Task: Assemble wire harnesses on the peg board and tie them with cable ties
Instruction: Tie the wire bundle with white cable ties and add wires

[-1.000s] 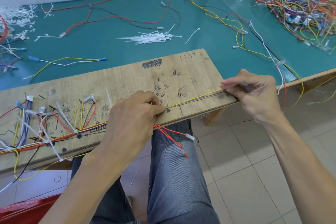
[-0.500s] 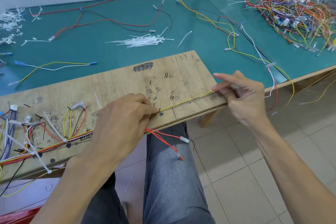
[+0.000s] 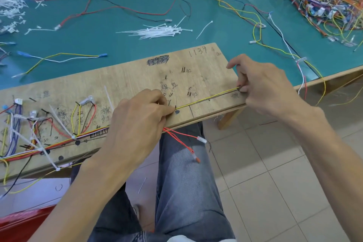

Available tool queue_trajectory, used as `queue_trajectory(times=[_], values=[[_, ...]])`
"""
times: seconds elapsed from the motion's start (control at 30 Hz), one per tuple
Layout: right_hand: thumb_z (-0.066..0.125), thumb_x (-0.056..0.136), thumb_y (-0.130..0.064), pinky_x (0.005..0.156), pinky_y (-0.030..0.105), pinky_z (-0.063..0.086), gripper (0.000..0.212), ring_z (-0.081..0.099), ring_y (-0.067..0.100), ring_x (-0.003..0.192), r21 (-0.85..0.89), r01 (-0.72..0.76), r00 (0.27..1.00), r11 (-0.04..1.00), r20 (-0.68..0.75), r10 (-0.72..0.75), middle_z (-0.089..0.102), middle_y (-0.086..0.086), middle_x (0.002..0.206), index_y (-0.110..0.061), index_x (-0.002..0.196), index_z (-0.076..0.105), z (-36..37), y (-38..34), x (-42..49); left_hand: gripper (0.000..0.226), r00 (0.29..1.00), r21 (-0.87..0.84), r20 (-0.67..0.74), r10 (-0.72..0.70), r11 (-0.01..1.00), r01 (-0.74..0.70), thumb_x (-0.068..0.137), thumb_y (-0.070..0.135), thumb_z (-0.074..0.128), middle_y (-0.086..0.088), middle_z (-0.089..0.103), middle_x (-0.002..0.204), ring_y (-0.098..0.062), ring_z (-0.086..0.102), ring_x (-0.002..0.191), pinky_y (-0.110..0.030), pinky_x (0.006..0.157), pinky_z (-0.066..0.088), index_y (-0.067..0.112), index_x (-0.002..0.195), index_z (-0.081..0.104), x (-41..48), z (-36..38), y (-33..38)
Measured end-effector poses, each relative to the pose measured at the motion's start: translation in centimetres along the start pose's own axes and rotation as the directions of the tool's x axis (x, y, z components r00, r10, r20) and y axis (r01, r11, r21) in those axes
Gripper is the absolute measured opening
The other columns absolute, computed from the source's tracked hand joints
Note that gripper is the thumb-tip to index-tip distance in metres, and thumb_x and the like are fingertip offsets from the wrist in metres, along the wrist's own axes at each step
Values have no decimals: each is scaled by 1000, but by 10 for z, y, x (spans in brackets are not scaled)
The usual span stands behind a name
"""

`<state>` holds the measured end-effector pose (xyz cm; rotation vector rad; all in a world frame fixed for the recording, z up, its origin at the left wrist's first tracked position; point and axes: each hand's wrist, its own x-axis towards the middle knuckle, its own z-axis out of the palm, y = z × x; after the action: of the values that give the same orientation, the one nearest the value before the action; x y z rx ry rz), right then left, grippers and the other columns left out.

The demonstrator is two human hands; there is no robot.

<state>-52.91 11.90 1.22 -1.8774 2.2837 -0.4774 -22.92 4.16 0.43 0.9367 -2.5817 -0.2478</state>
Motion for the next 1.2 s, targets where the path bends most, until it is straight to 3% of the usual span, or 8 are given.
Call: queue_trajectory(times=[0.2, 0.43, 0.6, 0.7, 0.87, 0.93, 1.03, 1.2], values=[[92, 75, -14, 92, 43, 55, 45, 63, 12, 100, -7, -176, 981, 984, 80, 176, 74, -19, 76, -25, 116, 76, -32, -11, 8, 28, 999, -42, -27, 30, 999, -31, 100, 37, 61, 10, 70, 104, -23, 64, 99, -41, 69, 54, 28, 125, 70, -15, -8, -3], [60, 100, -21, 76, 50, 58, 24, 70, 42, 100, -300, -75, 961, 951, -276, -11, 76, 11, 116, -24, 114, 79, 1, -27, -43, 10, 998, 34, 58, 33, 999, -35, 89, 29, 78, 10, 67, 110, -25, 61, 103, -45, 73, 50, 24, 88, 70, -19, -11, 3], [49, 107, -25, 75, 50, 58, 31, 58, 34, 124, -205, 25, 974, 979, -214, -69, 72, -8, 131, -23, 121, 77, 15, -15, -51, 10, 995, 40, 77, -55, 998, 52, 94, 33, 72, 11, 63, 115, -23, 57, 110, -42, 80, 43, 26, 90, 66, -17, -7, 9], [43, 112, -38, 99, 56, 52, 38, 47, 29, 145, -280, -3, 983, 960, -176, -48, 63, -10, 146, -27, 140, 67, 19, -11, -56, 8, 994, 36, 63, -94, 995, 91, 98, 34, 64, 12, 60, 114, -21, 54, 110, -38, 79, 33, 28, 94, 61, -17, -3, 12], [9, 106, -60, 125, 66, 15, 69, -7, 27, 163, -413, -47, 997, 910, 39, 70, 6, -11, 176, -29, 168, 15, 30, -16, -73, 5, 981, -92, -30, -191, 978, 188, 99, 25, 64, 9, 63, 102, -24, 56, 99, -44, 79, 39, 22, 97, 61, -18, 3, 14], [13, 104, -67, 125, 69, 9, 75, -9, 29, 162, -300, -121, 993, 946, -43, 113, -1, -10, 176, -28, 168, 12, 32, -28, -73, 6, 974, -117, -64, -215, 971, 207, 99, 21, 66, 8, 63, 97, -25, 57, 95, -46, 78, 41, 21, 96, 61, -18, 6, 17], [41, 101, -72, 111, 57, 27, 71, 32, 35, 146, -164, -49, 964, 985, -267, 4, 33, -6, 167, -30, 159, 39, 36, -56, -67, 6, 970, -126, -86, -229, 968, 217, 99, 22, 68, 8, 63, 95, -25, 57, 94, -48, 79, 43, 20, 95, 63, -17, 10, 19], [73, 97, -35, 85, 45, 34, 9, 55, 24, 101, 120, 146, 967, 982, -226, -117, 67, -11, 102, -29, 99, 80, 46, -81, -37, 6, 966, -119, -130, -222, 971, 207, 98, 22, 69, 6, 65, 94, -26, 58, 93, -50, 77, 44, 19, 94, 65, -18, 16, 17]])
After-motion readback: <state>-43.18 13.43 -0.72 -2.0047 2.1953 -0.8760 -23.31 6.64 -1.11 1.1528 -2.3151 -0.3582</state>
